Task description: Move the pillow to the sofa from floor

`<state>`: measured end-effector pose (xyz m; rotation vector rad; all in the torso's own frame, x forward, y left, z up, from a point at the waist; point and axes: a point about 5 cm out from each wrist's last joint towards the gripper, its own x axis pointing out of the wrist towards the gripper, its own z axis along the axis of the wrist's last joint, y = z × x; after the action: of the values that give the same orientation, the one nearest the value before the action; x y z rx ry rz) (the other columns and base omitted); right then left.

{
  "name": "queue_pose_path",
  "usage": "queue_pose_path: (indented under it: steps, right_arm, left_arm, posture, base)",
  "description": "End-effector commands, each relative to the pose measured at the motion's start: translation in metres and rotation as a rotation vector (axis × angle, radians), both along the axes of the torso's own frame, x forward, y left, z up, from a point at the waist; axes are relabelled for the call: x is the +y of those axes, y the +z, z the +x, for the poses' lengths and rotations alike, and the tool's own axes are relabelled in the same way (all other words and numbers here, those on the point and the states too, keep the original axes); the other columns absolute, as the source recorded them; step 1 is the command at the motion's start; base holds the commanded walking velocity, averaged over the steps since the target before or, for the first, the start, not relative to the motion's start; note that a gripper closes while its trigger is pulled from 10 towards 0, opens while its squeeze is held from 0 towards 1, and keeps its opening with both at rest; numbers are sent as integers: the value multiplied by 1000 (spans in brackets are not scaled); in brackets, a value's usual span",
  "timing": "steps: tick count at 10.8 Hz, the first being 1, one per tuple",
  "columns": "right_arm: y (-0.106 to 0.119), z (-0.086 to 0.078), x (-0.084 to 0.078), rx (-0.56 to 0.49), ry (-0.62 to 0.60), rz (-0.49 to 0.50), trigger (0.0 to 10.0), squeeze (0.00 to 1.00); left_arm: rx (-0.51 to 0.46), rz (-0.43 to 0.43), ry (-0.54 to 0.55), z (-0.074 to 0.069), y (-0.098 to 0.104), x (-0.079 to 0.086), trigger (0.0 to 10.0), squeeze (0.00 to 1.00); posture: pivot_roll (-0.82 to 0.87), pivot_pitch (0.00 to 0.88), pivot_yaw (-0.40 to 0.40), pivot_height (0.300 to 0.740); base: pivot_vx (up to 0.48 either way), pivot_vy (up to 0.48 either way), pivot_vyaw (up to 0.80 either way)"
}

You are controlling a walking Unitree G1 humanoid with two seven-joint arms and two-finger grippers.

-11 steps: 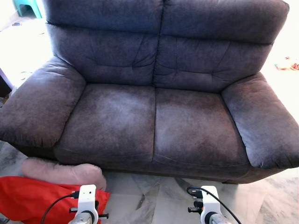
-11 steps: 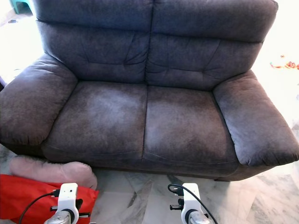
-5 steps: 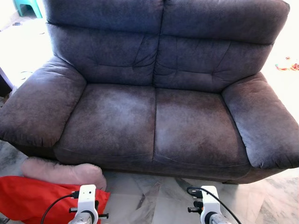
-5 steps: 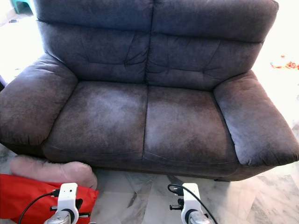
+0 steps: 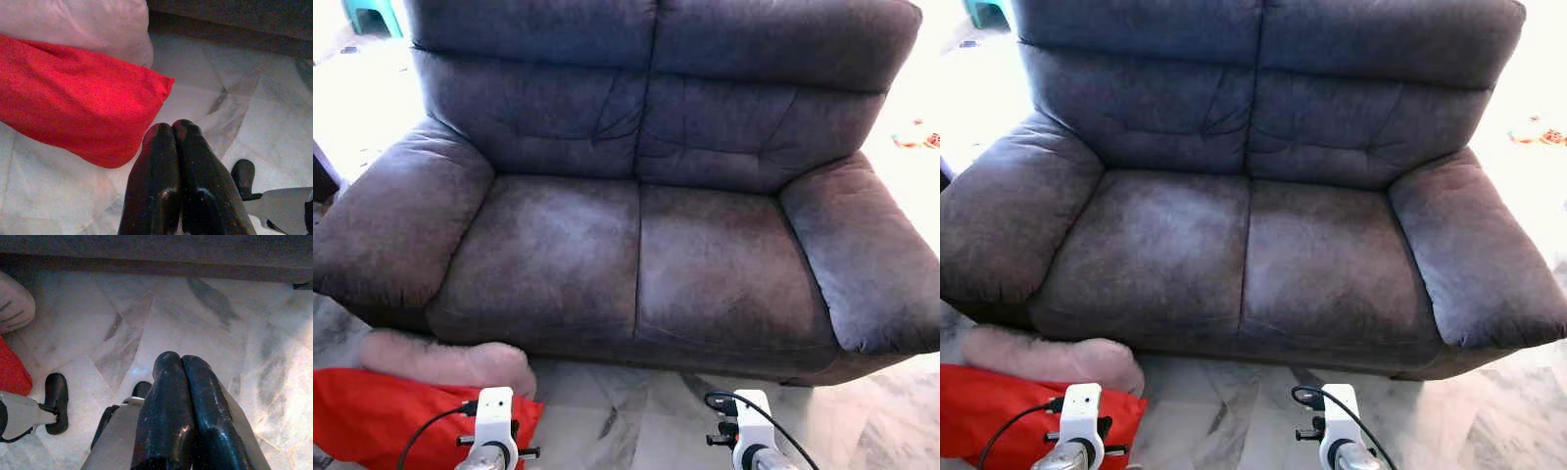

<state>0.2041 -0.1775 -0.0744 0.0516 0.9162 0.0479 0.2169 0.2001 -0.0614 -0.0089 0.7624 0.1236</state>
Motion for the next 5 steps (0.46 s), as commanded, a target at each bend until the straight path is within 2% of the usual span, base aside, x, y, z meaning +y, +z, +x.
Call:
queue_pose_path:
  steps: [1,5]
  right_arm:
    - [-2,-4,-2,16,-6,-3,10000,0]
    - [-3,-5,-2,10,-13,-6,10000,0]
  left_arm:
    - [-5,2,23,-2,-1,3,10000,0]
    - [-116,12,60,8,10,5,10000,0]
  posture:
    - [159,129,-104,659]
    - [159,116,-101,659]
  base:
    - [0,0,0]
    - [0,0,0]
